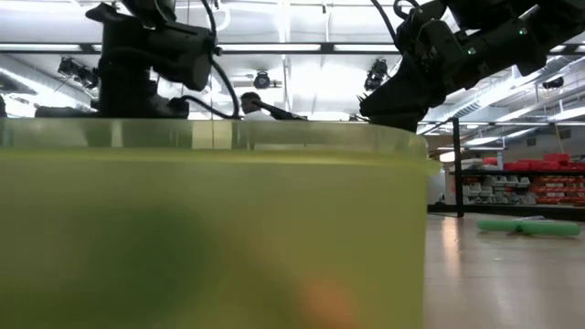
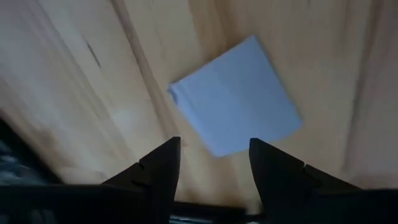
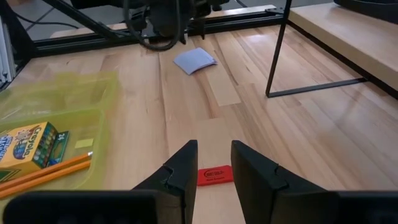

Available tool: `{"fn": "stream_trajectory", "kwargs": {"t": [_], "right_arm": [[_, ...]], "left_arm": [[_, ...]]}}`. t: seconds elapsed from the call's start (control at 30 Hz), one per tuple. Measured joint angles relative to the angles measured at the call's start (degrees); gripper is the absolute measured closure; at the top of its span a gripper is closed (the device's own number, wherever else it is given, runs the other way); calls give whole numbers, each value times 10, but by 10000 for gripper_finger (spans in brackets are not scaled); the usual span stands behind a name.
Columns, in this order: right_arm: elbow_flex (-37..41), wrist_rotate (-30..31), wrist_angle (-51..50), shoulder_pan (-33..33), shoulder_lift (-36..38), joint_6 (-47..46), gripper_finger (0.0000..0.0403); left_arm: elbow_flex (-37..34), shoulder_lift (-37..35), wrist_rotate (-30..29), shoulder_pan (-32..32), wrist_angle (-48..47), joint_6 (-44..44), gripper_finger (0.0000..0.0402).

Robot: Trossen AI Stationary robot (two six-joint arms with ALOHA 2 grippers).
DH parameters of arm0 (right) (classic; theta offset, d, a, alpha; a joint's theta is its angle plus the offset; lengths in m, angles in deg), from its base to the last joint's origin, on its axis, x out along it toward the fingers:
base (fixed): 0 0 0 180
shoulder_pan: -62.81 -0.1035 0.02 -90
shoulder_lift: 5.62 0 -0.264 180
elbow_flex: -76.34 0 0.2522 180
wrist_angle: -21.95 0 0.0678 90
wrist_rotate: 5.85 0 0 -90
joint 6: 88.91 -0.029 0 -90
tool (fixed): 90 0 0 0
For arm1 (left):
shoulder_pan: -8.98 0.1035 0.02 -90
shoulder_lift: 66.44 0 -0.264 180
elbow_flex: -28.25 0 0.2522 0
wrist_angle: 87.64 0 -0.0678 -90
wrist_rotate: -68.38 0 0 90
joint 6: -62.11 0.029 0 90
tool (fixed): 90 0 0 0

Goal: Pack school essentials
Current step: Put the blue sticky note into the yellow supply box

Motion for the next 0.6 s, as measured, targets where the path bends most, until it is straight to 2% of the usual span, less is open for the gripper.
{"fn": "stream_trajectory", "kwargs": {"t": [0.17,0.5,0.6], "right_arm": [[0,0,-3,-6,0,1,299],[0,0,-3,-11,0,1,299],[0,0,-3,-11,0,1,299]], "left_arm": [[-2,6,-18,-9,3,54,156],[-13,6,-9,-23,3,222,17],[-30,6,-9,-23,4,238,7]]}}
